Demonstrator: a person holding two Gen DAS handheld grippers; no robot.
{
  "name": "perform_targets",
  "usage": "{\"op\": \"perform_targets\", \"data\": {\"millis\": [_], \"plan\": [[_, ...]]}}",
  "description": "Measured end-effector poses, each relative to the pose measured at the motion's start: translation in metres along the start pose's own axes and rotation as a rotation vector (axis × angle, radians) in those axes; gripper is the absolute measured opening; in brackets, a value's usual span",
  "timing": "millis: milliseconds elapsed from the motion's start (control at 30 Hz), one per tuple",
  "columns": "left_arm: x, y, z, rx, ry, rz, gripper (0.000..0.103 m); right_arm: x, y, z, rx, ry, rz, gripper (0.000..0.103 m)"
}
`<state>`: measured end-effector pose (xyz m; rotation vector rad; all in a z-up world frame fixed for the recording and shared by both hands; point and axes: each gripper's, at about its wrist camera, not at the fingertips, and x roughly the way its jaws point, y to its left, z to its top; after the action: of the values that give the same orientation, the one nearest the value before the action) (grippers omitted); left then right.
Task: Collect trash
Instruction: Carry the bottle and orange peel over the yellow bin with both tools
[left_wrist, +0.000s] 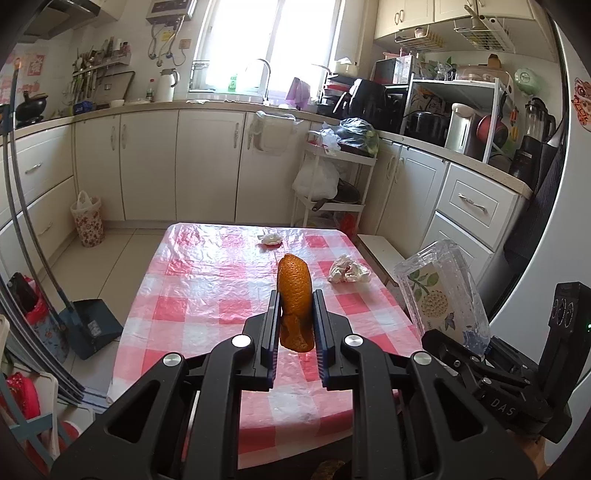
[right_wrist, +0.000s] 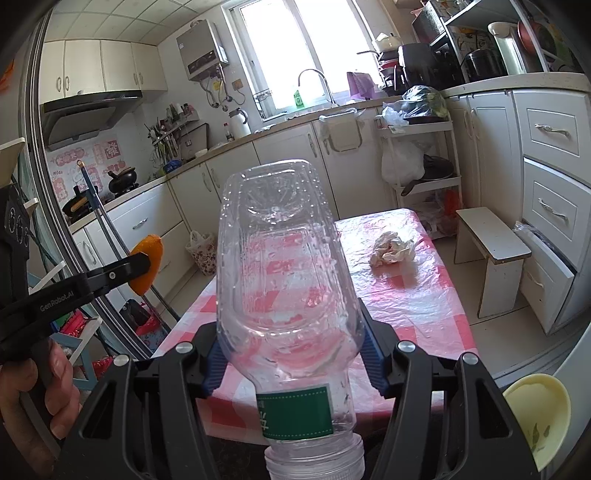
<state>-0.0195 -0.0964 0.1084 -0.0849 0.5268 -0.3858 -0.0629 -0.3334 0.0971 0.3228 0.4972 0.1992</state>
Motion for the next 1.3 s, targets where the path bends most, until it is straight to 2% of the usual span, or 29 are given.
{"op": "perform_targets", "data": {"millis": [300, 533, 800, 1000, 1300], "plan": [[0.01, -0.031, 0.0, 0.025, 0.032, -0.071, 0.016, -0.025, -0.033, 0.006, 0.094, -0.037, -0.013, 0.059], [0.032, -0.092, -0.002, 0.1, 0.086, -0.187, 0.016, -0.054, -0.087, 0.005, 0.174, -0.069, -0.13, 0.059], [0.064, -0.187, -0.013, 0.221, 0.169, -0.337, 0.016, -0.071, -0.168, -0.041, 0.311, -0.001, -0.291, 0.059], [0.097, -0.253, -0.029, 0.261, 0.28, -0.44, 0.016, -0.079, -0.22, -0.077, 0.412, 0.048, -0.389, 0.059], [0.159, -0.33, -0.062, 0.317, 0.446, -0.46, 0.016, -0.079, -0.261, -0.119, 0.512, 0.126, -0.456, 0.059]]}}
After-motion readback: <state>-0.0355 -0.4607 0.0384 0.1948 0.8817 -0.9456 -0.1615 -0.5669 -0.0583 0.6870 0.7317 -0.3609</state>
